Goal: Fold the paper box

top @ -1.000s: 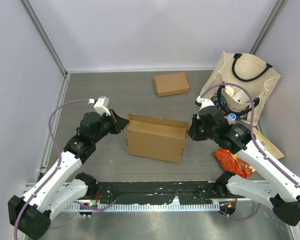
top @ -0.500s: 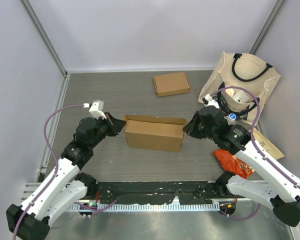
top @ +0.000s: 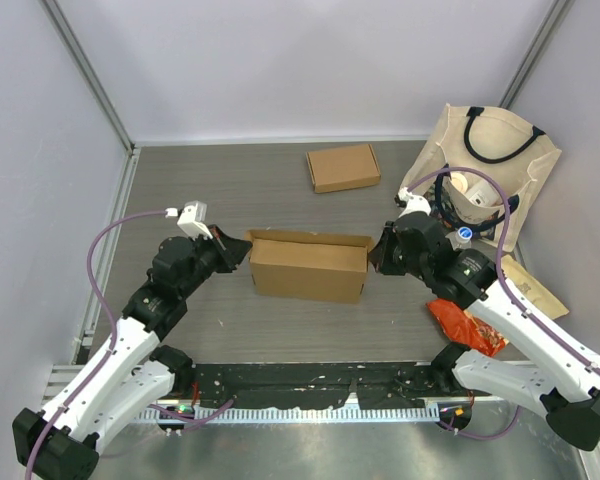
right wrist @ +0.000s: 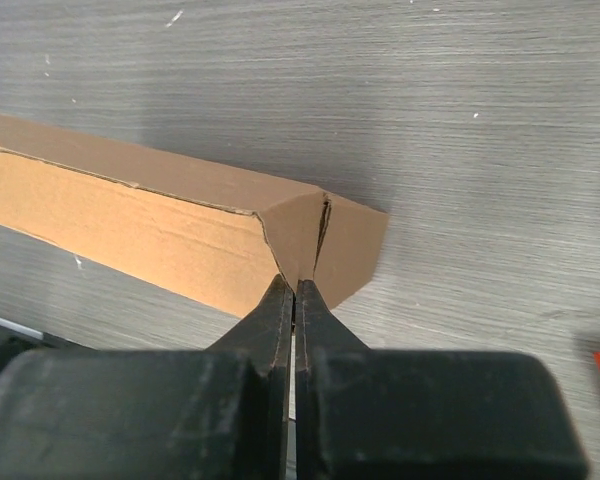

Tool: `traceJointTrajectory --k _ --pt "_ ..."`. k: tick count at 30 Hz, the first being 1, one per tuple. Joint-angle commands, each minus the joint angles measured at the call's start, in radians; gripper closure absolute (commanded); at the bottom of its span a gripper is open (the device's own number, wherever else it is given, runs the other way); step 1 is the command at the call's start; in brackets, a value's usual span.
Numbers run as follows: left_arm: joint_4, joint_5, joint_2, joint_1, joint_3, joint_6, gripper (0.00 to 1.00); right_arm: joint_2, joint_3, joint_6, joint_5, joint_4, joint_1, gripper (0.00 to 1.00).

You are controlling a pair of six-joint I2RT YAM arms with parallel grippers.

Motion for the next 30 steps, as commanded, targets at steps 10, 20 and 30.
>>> traceJointTrajectory --k 10,20,30 --pt "-0.019 0.007 -0.009 -0.015 -0.02 -0.026 1.0 -0.012 -0.021 -0.001 -0.02 0.037 0.021 0.99" --pt "-0.022 0.009 -0.012 -0.016 -0.029 -0.034 1.0 -0.059 -0.095 0.137 0.02 0.093 0.032 0.99" --pt "-0.022 0.007 -0.016 -0.022 -0.029 -0.033 1.0 -0.052 -0.069 0.153 0.043 0.066 0.032 0.99"
